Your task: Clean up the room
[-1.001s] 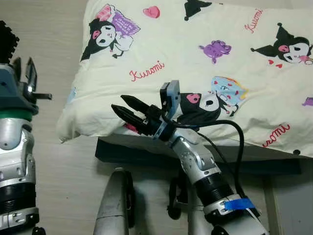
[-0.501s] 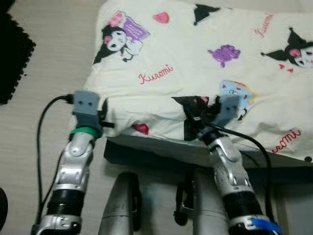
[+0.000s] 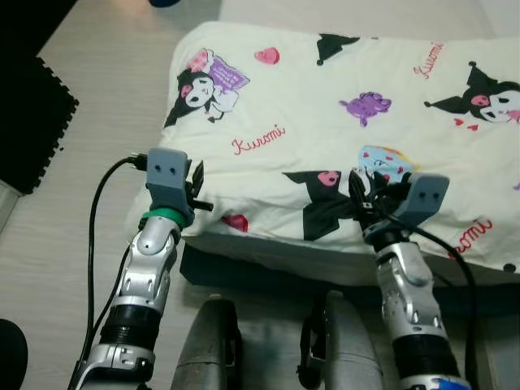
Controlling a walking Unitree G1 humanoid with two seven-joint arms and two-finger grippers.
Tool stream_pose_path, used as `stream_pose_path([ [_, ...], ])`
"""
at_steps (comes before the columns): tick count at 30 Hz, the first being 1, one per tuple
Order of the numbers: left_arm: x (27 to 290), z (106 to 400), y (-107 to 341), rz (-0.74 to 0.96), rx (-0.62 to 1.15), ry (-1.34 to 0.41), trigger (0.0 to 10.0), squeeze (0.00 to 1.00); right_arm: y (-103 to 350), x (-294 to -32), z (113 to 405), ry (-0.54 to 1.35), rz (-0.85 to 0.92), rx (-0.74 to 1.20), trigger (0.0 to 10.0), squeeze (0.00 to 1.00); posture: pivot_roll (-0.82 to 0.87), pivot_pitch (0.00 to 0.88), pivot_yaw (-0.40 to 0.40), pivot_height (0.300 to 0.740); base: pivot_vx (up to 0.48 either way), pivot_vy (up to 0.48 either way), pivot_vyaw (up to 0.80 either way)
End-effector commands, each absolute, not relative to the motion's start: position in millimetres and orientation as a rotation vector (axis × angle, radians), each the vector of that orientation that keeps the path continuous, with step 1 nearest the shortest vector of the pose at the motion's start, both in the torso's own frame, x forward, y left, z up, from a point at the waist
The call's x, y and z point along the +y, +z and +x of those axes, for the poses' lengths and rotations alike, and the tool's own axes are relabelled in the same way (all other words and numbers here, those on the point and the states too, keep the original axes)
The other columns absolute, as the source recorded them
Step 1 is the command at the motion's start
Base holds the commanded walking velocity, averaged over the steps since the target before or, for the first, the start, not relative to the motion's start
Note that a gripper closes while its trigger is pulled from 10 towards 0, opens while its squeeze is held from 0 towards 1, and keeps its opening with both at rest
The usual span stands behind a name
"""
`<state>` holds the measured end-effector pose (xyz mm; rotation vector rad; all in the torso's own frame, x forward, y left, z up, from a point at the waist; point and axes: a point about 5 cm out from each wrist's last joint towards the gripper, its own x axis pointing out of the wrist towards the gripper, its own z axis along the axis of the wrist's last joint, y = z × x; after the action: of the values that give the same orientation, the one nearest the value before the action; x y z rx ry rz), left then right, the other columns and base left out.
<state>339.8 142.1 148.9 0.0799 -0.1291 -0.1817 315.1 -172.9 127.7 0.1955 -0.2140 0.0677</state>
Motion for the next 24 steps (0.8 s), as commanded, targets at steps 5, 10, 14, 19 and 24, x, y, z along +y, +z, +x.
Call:
stream_pose_path([
  [5, 144, 336, 136, 0.096, -0.101, -0.183, 10.0, 0.00, 119, -170, 312, 0.056, 0.195, -0.175, 10.0, 0.00, 0.01, 0.129, 0.127, 0.700, 0.000, 0.000, 0.00],
  [10, 143, 338, 136, 0.091, -0.091, -0.211, 10.0, 0.00, 119, -172, 315, 0.028, 0.193, -0.168, 10.0, 0.00, 0.00, 0.118, 0.126, 0.715, 0.000, 0.000, 0.00],
  [14, 145, 338, 135, 0.117, -0.084, -0.218, 10.0, 0.00, 112, -175, 313, -0.011, 0.198, -0.154, 10.0, 0.00, 0.00, 0.114, 0.126, 0.740, 0.000, 0.000, 0.00],
  [19, 144, 338, 128, 0.143, -0.054, -0.237, 10.0, 0.00, 109, -177, 311, -0.020, 0.204, -0.145, 10.0, 0.00, 0.00, 0.113, 0.127, 0.740, 0.000, 0.000, 0.00],
  [24, 139, 328, 103, 0.242, 0.013, -0.288, 10.0, 0.00, 83, -174, 300, -0.030, 0.189, -0.048, 10.0, 0.00, -0.01, 0.112, 0.138, 0.740, 0.000, 0.000, 0.00],
])
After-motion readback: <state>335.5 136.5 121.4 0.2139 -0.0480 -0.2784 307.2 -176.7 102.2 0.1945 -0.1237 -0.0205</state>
